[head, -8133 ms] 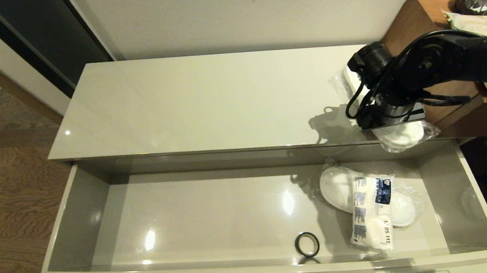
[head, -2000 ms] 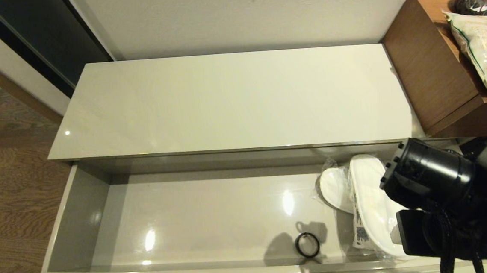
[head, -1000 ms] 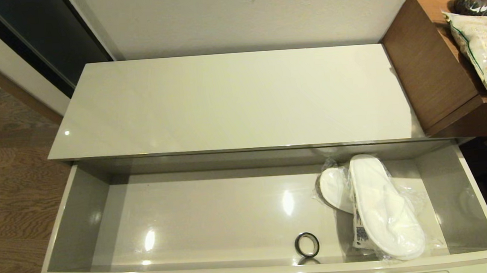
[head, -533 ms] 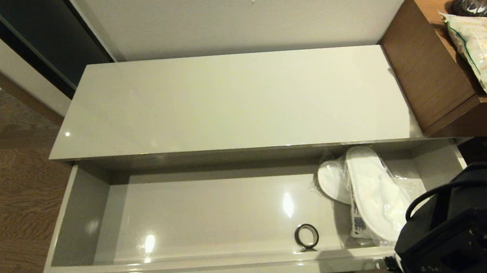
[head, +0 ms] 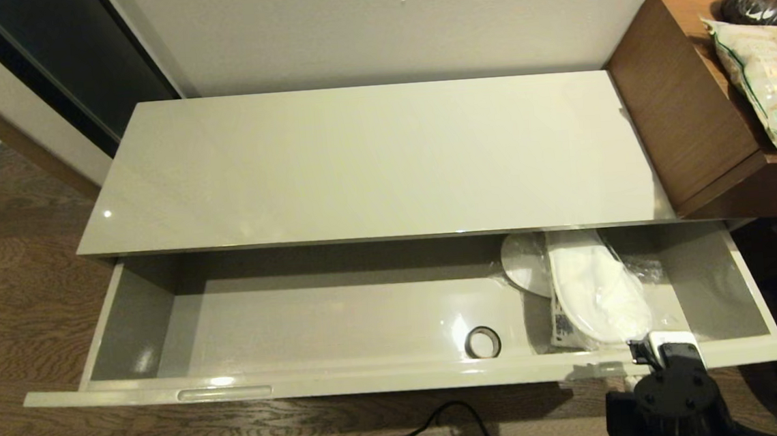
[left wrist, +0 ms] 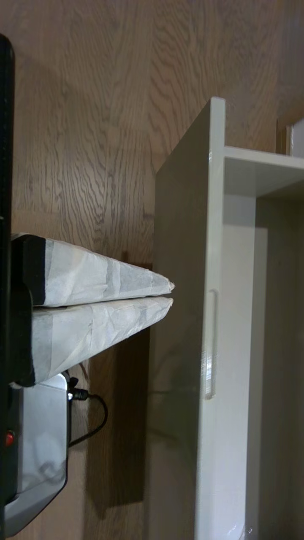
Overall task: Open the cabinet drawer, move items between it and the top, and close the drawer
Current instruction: Close the drawer
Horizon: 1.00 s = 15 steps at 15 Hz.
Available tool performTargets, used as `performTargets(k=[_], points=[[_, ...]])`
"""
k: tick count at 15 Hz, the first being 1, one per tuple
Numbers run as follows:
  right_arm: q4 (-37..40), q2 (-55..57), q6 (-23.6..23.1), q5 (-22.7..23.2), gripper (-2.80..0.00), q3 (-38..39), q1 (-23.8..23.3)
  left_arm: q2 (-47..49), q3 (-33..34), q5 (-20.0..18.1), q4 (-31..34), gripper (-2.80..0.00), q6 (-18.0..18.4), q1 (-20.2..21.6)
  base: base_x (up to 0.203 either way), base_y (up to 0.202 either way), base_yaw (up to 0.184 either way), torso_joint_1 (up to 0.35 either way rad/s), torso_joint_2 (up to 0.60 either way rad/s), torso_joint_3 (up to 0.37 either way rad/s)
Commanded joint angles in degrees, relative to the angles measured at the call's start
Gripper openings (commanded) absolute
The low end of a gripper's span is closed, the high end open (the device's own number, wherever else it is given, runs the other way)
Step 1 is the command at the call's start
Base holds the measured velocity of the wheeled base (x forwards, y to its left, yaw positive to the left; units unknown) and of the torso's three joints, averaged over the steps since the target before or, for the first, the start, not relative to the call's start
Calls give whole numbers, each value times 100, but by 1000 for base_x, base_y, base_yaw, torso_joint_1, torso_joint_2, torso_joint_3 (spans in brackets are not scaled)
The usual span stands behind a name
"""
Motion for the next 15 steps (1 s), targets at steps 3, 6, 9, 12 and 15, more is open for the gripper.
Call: performTargets(k=[3,6,9,12,15], points=[[-216,-704,-1029,-219,-280,-690,-590,9,0,2,3,-280,2,0,0,0,0,0,0,0],[-228,-501,-896,-164,-280,-809,-792,9,0,2,3,-280,2,0,0,0,0,0,0,0],[-232,-185,-860,-81,-280,-910,-879,9,0,2,3,-280,10,0,0,0,0,0,0,0],[-275,251,-837,38,-280,-1134,-1061,9,0,2,3,-280,2,0,0,0,0,0,0,0],[-216,-226,-926,43,-280,-971,-1091,9,0,2,3,-280,2,0,0,0,0,0,0,0]])
